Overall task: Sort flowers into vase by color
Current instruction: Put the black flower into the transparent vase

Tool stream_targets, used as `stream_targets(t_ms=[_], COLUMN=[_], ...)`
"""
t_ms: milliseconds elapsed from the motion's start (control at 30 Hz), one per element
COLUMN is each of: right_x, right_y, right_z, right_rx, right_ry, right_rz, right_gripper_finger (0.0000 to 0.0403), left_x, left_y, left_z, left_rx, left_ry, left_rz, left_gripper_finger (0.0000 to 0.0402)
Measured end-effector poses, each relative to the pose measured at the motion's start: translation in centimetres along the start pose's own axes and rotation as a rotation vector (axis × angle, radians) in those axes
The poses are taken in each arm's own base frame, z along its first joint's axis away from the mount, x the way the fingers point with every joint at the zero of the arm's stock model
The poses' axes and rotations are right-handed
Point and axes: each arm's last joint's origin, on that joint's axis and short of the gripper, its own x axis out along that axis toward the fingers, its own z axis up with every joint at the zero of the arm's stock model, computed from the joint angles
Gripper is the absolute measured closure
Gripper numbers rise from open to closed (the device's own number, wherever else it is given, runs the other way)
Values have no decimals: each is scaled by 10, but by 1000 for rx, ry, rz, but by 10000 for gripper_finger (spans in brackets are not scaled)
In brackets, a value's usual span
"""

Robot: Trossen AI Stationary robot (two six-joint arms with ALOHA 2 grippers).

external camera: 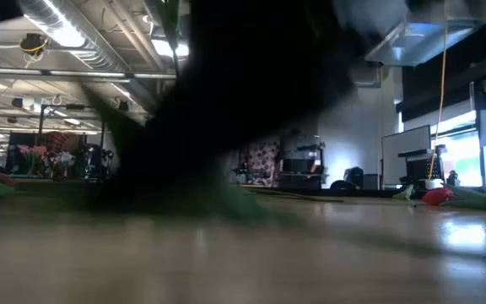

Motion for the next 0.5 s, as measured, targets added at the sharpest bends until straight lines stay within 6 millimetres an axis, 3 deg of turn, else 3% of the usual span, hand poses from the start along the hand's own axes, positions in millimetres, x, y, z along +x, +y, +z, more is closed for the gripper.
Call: stream_targets(t_ms=[133,333,400,500], right_x=[-47,-136,-156,-162], right_y=[-10,-37,-48,-72], right_z=[53,123,137,139], right_rx=[4,-115,-182,-251], right_ry=[-223,-563,-697,-893], right_rz=[-38,-42,-26,27], right_gripper_finger=[395,397,398,399], left_x=[-21,-40,-39,-38], left_y=[-4,-1,-1,-3], left_z=[15,26,26,27], left_rx=[38,31,86,114], left_ry=[-86,-208,-213,-218], left_rz=[-45,-44,-32,-32], left_gripper_finger=[211,224,227,234])
